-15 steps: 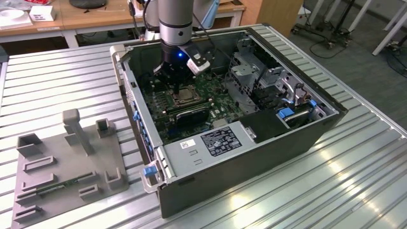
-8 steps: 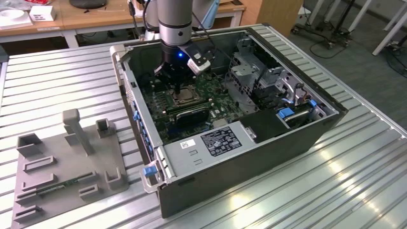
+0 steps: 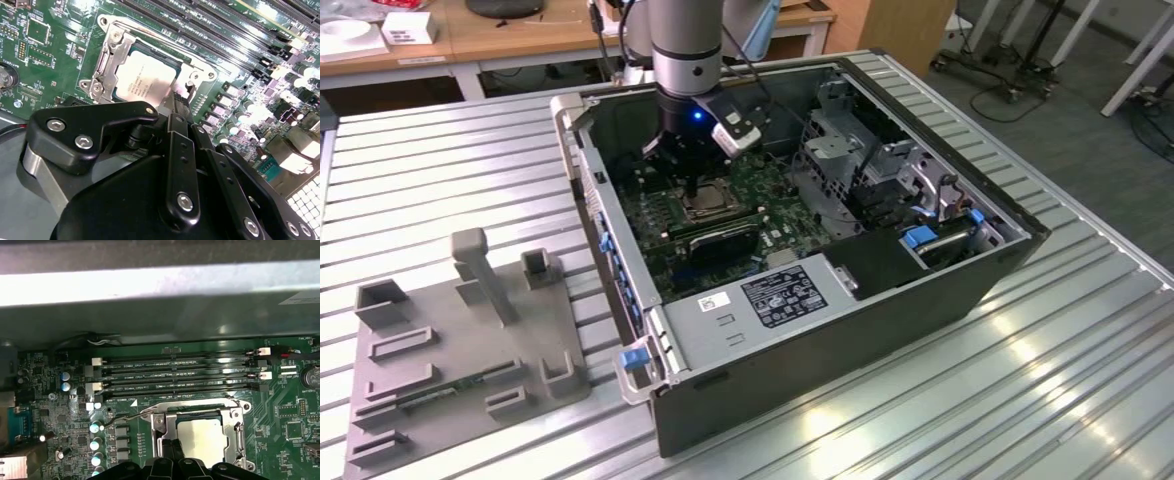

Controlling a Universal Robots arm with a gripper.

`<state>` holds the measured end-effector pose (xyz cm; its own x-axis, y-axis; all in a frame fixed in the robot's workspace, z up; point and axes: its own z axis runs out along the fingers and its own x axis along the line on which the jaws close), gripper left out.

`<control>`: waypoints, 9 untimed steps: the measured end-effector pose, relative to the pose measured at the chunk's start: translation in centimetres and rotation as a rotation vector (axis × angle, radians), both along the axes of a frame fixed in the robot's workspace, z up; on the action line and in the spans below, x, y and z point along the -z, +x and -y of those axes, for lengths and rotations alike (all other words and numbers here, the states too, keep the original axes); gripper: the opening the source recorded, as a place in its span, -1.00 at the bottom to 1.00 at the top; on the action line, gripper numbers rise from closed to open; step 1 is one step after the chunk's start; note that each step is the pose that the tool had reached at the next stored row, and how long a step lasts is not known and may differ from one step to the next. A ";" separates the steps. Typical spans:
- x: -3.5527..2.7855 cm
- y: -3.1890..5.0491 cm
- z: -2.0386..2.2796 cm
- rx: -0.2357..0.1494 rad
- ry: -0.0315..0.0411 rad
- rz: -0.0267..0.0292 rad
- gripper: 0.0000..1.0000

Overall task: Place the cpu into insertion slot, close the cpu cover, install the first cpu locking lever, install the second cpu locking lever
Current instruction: 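Close the cpu cover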

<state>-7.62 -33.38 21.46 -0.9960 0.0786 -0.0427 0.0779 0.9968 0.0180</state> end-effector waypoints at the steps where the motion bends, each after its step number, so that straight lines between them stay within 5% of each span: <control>1: 0.00 -0.12 0.03 -0.001 0.0000 0.0002 -0.79; 9: 0.06 -0.20 0.08 -0.001 0.0001 0.0005 -0.79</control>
